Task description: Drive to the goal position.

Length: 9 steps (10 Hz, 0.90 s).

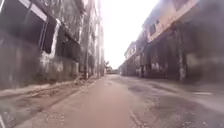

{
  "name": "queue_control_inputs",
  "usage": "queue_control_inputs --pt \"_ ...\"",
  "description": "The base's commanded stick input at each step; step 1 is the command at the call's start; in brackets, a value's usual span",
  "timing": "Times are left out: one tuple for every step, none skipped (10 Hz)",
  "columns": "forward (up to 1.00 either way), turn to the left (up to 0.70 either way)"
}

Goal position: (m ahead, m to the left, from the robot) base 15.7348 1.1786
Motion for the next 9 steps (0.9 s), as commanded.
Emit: queue_control_inputs --pt "0.7 0.0" --pt "0.7 0.0" --pt "0.7 0.0" --pt "0.7 0.0" --pt "0.7 0.0" --pt "0.7 0.0" --pt "0.7 0.0" --pt "0.7 0.0" --pt "0.85 0.0"
